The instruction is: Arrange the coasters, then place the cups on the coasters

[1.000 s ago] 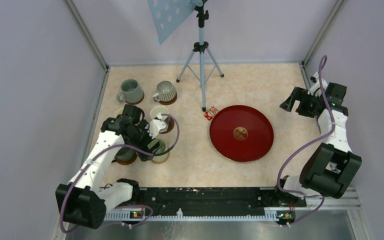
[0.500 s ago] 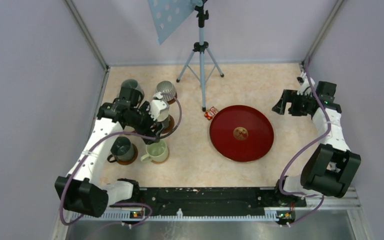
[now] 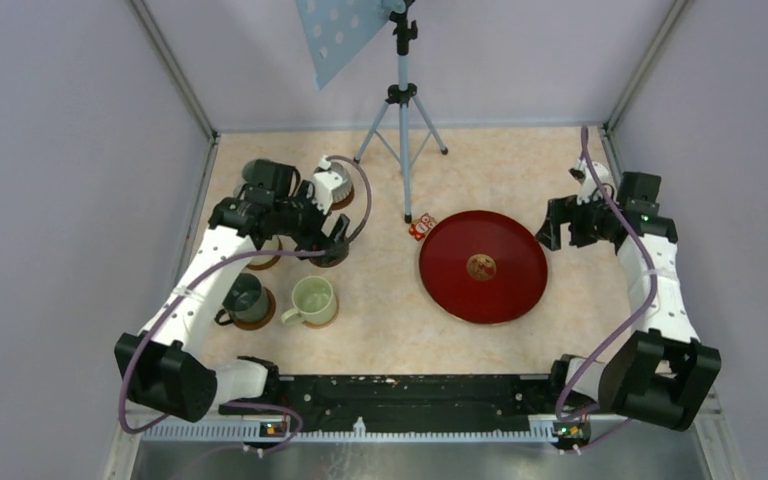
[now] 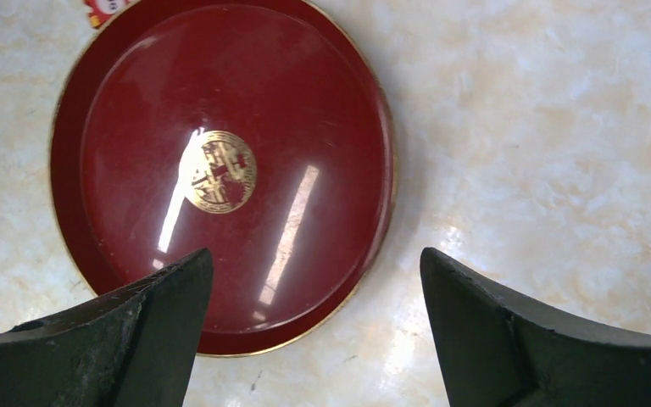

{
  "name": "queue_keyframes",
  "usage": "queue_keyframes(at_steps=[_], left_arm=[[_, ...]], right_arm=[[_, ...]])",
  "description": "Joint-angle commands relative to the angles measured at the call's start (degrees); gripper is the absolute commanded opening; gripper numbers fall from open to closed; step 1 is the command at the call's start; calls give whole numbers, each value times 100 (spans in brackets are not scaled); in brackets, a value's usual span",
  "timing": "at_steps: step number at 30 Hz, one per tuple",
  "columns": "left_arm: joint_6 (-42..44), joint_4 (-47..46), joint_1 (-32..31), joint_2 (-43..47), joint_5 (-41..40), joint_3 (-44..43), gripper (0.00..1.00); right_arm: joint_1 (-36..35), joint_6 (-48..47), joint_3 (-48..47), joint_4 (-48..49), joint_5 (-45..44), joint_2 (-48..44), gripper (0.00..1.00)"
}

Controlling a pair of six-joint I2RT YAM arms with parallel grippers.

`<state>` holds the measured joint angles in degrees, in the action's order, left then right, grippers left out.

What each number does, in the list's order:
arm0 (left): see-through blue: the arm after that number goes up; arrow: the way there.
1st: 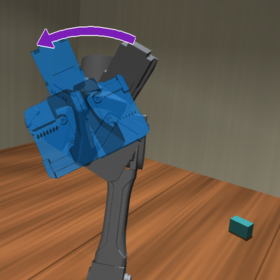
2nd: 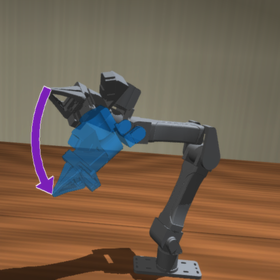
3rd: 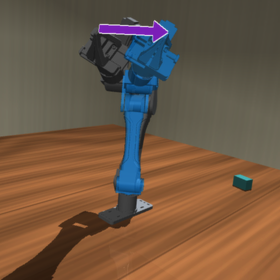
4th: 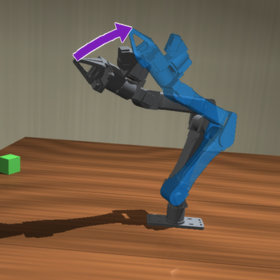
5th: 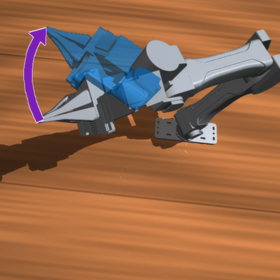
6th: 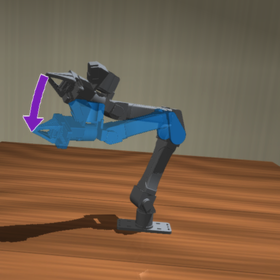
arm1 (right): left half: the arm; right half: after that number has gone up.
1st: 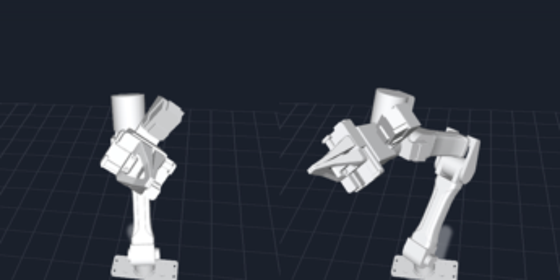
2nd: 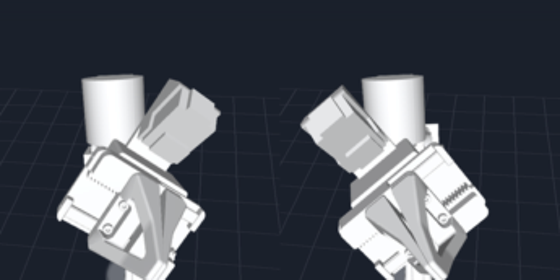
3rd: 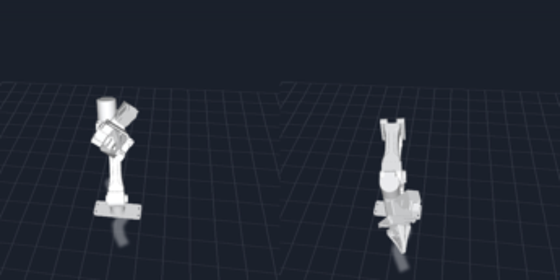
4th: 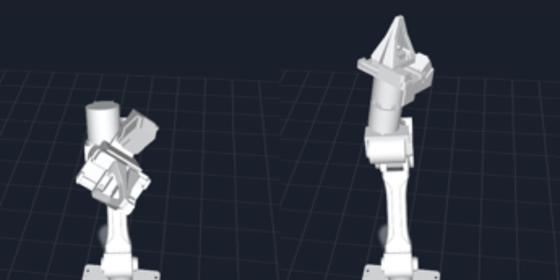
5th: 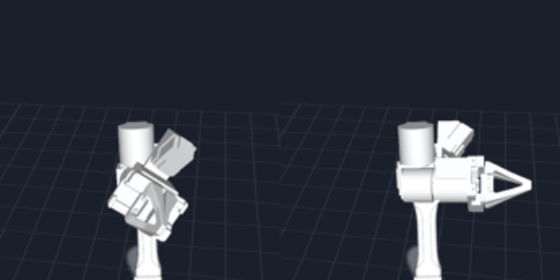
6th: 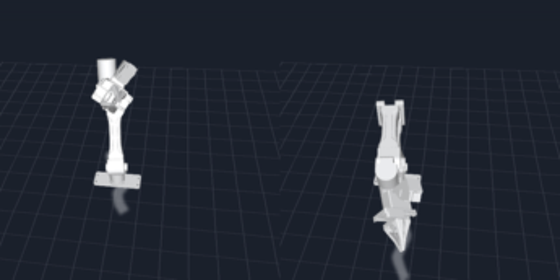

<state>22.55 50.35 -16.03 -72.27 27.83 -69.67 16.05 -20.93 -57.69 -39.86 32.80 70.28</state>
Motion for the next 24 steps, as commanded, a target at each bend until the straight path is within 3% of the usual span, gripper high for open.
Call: queue_keyframes(at_steps=[1, 5, 8, 13, 17, 21, 24], left_arm=[[-1025, -1109, -5, 134, -381, -102, 99], [-1235, -1275, 79, 116, -909, -140, 99], [-1428, -1405, 411, 94, -651, -116, 99], [-1503, -1614, 1499, -74, -53, -59, 99], [-1350, -1496, 2161, -159, 443, 23, 99], [-1131, -1492, 2252, 46, 265, 190, 99], [-1048, -1486, 2262, 181, 153, 279, 99]], right_arm=[[-521, 28, 100, 61, -1, -418, 90], [-900, 297, 211, 286, 4, -511, 90], [-1078, 512, 309, 610, -52, -540, 90], [-1095, 702, 382, 887, -102, -455, 90], [-1096, -6, 277, 415, -794, -170, 89], [-1062, -800, 294, 116, -1625, 254, 89], [-982, -985, 287, 35, -1740, 619, 89]])
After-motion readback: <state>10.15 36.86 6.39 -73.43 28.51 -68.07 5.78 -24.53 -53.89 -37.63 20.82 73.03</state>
